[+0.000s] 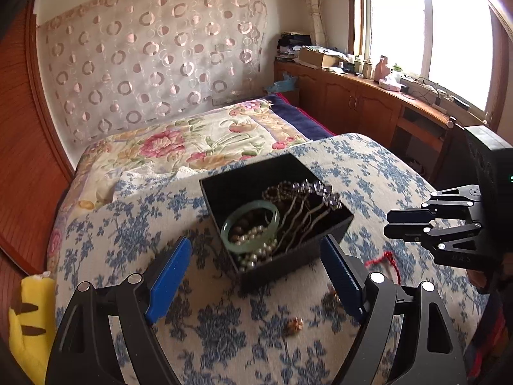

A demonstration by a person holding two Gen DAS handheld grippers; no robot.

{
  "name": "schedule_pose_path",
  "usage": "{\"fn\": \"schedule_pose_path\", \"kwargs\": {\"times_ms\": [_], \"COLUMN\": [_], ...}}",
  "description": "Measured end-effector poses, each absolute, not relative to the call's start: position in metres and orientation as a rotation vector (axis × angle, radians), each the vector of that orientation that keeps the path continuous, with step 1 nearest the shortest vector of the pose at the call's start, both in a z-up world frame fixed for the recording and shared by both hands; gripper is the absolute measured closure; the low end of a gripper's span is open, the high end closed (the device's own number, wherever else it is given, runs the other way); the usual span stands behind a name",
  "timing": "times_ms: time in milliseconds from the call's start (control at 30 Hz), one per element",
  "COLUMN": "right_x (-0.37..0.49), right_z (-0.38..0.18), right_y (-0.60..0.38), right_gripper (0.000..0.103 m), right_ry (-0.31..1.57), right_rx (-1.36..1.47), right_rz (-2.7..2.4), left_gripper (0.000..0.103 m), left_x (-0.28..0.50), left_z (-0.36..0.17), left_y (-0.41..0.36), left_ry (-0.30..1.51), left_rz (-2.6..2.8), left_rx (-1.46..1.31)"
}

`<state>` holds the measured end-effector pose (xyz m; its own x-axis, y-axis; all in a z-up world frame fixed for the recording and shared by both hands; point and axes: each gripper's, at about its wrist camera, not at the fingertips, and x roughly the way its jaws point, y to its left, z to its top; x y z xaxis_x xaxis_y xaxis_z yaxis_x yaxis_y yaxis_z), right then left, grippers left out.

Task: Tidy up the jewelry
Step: 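Lower the jade bangle into the box and open the left tool, then close the right tool on the red string bracelet while the left tool grasps the gold flower charm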

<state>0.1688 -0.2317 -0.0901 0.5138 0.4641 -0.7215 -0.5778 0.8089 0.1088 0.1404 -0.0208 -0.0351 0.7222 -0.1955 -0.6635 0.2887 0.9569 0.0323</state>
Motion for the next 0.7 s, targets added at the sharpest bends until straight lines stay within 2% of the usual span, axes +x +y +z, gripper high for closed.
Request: {"fn": "schedule_pose_path", "kwargs": {"times_ms": [300, 400, 700], "right_x": [0.151, 0.15, 0.153], "right_z": [-0.109, -0.113, -0.121], "right_y": [-0.229, -0.229, -0.226], "right_gripper": [0.081, 0.074, 0.073], "right_ry": [0.863, 0.875, 0.897], "right_rx": [-0.207, -0.222, -0.253], "right_rz": [0.61, 0.598, 0.576], "left_gripper": [0.024, 0.024, 0.024], "left_x": [0.115, 0.111, 0.108], "left_z": [-0.051, -0.059, -0.089], "left_y": [-0.007, -0.006, -0.013], "left_ry": [0.742, 0.757, 0.83], "left_rz": [-0.248, -0.249, -0.274], "left_rx": [0.115, 0.102, 0.098]}}
